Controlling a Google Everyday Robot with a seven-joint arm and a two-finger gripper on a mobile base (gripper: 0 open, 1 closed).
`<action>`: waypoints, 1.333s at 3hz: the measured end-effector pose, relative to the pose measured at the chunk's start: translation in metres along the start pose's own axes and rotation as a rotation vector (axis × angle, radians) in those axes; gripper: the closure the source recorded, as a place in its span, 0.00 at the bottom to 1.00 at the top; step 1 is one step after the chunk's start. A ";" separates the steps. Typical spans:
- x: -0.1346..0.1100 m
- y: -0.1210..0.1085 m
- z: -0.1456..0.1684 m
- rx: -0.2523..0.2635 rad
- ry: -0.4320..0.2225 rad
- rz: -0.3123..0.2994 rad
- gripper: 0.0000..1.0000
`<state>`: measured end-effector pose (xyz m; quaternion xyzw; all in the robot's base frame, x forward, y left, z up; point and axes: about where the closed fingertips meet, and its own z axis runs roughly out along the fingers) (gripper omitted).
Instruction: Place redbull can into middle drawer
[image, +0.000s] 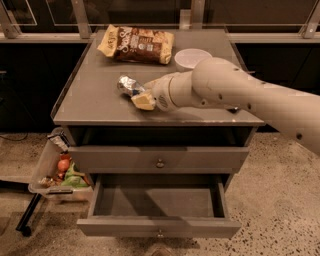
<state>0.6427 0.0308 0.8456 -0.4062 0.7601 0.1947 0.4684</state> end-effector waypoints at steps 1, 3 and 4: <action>-0.004 0.034 -0.046 -0.110 -0.023 -0.065 1.00; 0.036 0.096 -0.170 -0.211 0.029 -0.125 1.00; 0.072 0.110 -0.199 -0.226 -0.010 -0.086 1.00</action>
Offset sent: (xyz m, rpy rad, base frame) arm -0.2136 -0.0977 0.0584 -0.0860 0.0314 0.2885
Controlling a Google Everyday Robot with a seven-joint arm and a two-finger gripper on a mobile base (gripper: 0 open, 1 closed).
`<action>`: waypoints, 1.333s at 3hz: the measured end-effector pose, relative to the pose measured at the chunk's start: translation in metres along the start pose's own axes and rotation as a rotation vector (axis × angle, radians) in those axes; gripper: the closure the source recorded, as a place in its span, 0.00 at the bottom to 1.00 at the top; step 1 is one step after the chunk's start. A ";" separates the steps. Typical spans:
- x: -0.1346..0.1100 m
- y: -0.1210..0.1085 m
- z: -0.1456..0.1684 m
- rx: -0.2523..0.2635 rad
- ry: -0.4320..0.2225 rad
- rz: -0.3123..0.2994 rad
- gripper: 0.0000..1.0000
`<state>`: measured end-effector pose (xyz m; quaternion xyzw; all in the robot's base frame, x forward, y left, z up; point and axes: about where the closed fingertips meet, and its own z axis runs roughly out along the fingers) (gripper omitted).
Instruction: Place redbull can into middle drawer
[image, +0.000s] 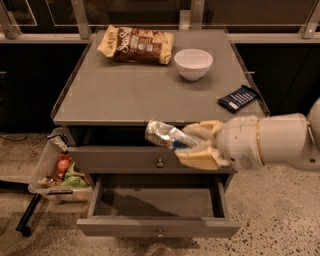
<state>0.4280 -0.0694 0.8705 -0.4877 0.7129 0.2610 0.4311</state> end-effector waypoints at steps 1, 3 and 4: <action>0.001 -0.001 -0.007 0.020 0.000 -0.012 1.00; 0.073 -0.001 0.016 0.046 -0.069 0.162 1.00; 0.153 0.006 0.062 -0.007 -0.121 0.305 1.00</action>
Offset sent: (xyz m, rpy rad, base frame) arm 0.0026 -0.0181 -0.0270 0.0609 0.0408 -0.1153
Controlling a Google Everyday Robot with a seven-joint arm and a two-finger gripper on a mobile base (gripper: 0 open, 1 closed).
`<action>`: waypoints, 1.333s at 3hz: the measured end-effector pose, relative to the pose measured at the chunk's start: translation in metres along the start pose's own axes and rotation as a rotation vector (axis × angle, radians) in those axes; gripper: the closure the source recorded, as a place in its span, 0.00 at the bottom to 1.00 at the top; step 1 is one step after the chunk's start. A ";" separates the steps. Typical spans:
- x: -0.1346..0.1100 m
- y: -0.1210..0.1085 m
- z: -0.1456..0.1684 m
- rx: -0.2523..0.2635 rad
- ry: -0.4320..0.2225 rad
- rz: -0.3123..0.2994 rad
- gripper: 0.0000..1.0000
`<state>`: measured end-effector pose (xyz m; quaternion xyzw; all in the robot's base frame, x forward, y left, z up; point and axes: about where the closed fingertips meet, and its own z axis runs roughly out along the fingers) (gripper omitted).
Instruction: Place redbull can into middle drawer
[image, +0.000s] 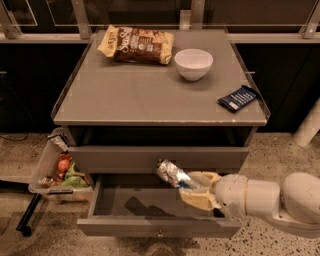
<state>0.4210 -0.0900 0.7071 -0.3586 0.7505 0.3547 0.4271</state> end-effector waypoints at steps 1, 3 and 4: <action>0.068 -0.012 0.032 -0.069 -0.038 0.133 1.00; 0.090 -0.010 0.046 -0.106 -0.063 0.198 1.00; 0.123 -0.035 0.058 -0.093 -0.057 0.292 1.00</action>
Offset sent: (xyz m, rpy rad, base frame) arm -0.0024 0.0044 -0.0619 0.0867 0.0880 0.0013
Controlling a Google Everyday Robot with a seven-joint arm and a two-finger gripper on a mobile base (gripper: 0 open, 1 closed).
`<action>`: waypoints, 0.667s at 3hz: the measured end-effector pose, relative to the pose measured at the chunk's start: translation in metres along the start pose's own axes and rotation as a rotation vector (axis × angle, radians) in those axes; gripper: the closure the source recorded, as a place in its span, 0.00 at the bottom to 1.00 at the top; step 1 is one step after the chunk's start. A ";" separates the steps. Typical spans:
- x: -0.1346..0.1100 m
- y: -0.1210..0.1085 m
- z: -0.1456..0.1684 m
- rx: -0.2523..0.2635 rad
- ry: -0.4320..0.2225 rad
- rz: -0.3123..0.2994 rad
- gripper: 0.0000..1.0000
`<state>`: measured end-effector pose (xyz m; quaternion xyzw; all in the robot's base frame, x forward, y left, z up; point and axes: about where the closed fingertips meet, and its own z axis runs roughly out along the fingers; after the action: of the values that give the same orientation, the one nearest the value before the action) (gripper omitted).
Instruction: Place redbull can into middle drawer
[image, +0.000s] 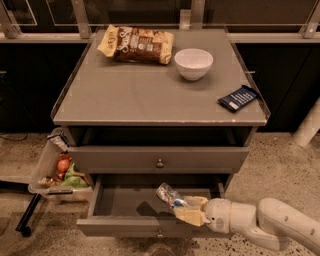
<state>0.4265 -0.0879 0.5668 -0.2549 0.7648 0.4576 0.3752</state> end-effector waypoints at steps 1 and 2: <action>0.034 -0.057 0.013 0.012 -0.002 0.138 1.00; 0.059 -0.101 0.024 0.029 0.006 0.240 1.00</action>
Offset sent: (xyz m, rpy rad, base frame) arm 0.0726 -0.0457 -0.1626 0.0815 0.3276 -0.1477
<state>0.4739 -0.1154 0.4602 -0.1576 0.7975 0.4871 0.3191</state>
